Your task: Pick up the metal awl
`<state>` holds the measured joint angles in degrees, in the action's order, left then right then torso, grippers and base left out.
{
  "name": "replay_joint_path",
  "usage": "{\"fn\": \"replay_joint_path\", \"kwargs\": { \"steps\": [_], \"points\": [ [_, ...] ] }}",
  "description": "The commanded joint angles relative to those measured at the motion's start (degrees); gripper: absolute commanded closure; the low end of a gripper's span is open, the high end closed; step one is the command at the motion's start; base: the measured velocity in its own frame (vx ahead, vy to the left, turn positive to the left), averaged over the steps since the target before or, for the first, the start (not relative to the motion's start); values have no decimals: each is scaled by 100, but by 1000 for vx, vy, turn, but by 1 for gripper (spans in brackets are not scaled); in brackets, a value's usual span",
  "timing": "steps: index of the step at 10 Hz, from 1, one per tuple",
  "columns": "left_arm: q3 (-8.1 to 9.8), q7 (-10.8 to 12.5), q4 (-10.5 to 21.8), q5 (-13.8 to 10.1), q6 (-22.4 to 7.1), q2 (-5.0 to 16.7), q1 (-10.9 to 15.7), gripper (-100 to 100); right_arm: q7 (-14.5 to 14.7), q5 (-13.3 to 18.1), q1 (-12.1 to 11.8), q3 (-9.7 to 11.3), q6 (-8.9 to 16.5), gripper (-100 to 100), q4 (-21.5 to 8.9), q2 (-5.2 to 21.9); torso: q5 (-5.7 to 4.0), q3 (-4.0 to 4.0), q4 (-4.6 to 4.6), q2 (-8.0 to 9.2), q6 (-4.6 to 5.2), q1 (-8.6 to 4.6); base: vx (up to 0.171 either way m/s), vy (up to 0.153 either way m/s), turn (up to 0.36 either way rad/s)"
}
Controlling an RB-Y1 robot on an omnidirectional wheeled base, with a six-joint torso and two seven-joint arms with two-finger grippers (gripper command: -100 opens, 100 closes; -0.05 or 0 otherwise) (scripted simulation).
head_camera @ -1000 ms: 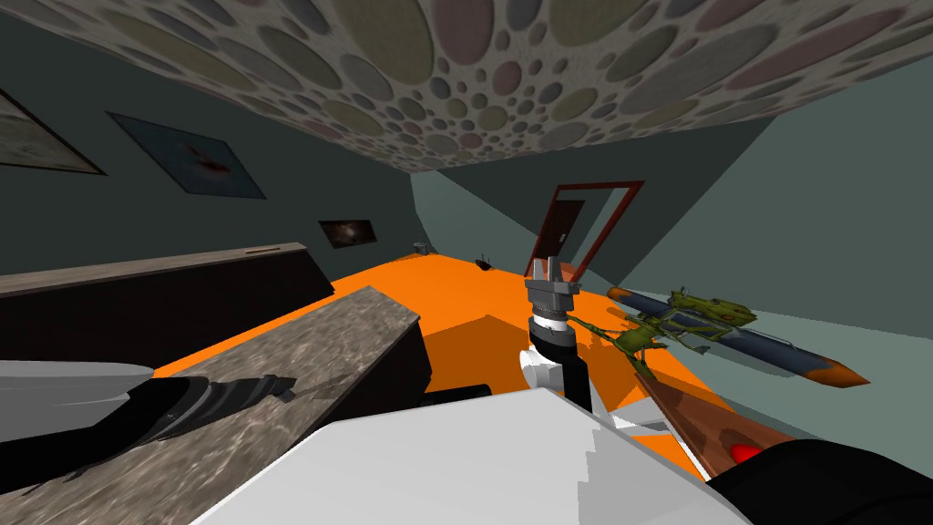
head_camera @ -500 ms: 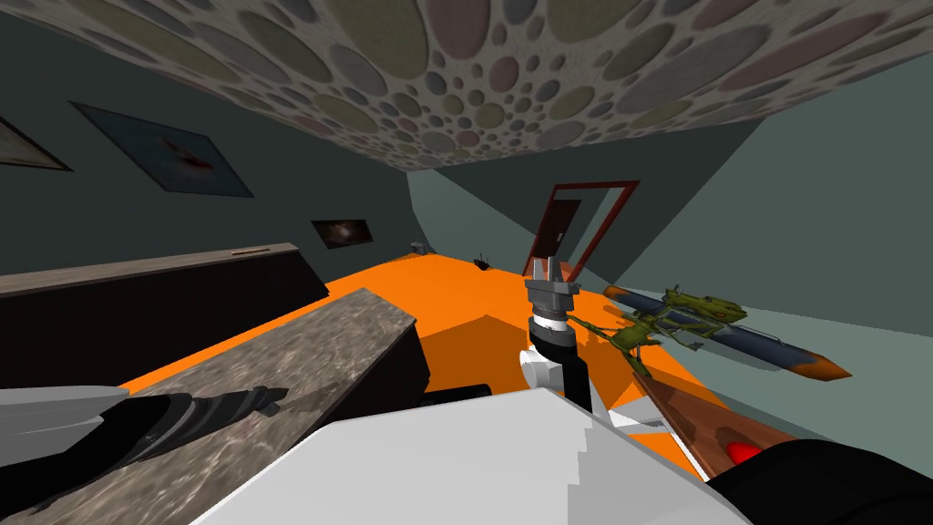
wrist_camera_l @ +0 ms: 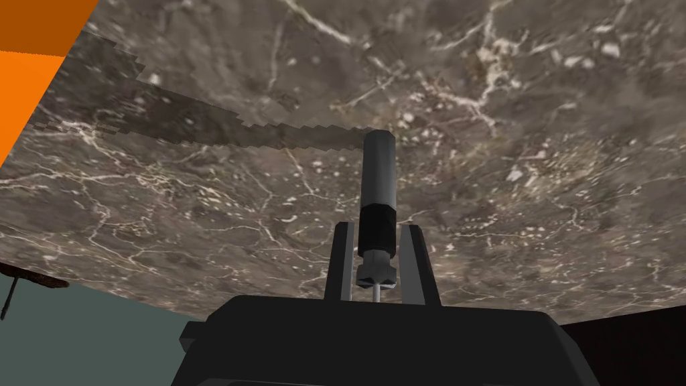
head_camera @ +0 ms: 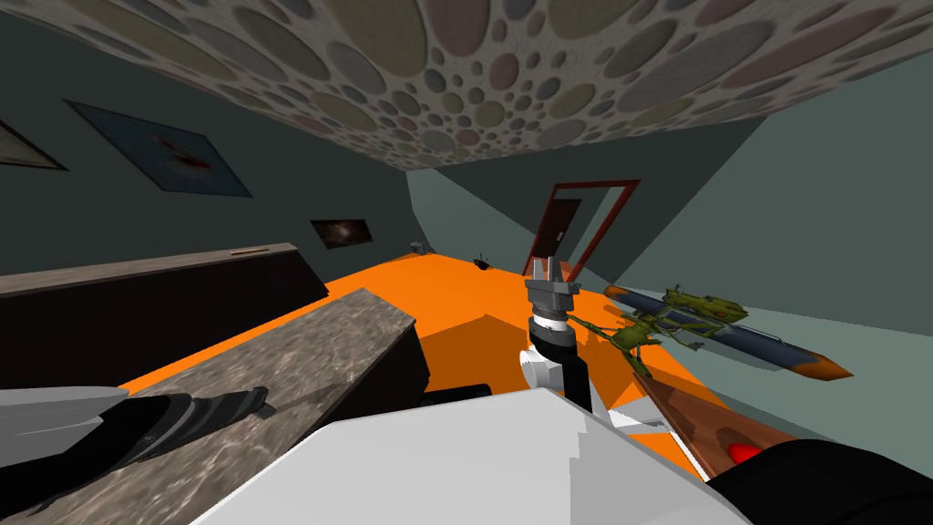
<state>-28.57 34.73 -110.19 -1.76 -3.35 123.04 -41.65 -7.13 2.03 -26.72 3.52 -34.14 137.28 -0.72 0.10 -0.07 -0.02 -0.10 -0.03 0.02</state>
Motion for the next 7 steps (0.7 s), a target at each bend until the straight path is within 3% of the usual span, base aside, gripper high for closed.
{"fn": "replay_joint_path", "kwargs": {
  "steps": [1,2,3,5,6,7],
  "points": [
    [0,0,0,0,0,0,0,100,0,0,0,0,0,0,0,0,0,0,0,0,0,0,0,0,0],
    [0,0,0,0,0,0,0,0,0,0,0,0,0,0,0,0,0,0,0,0,0,0,0,0,0],
    [-2,97,-88,-53,38,198,61,100,0,0,0,0,0,0,0,0,0,0,0,1,0,0,-20,12,66],
    [18,222,-226,-123,58,465,117,100,0,0,0,0,0,0,0,0,-1,7,3,11,-1,1,-35,20,42],
    [8,178,-179,-103,54,385,104,100,0,0,0,0,0,0,0,0,-2,8,4,14,-1,4,-15,12,1],
    [10,192,-182,-106,62,398,107,0,0,0,0,0,0,0,0,0,1,6,2,10,-2,3,0,0,0]
  ]
}}
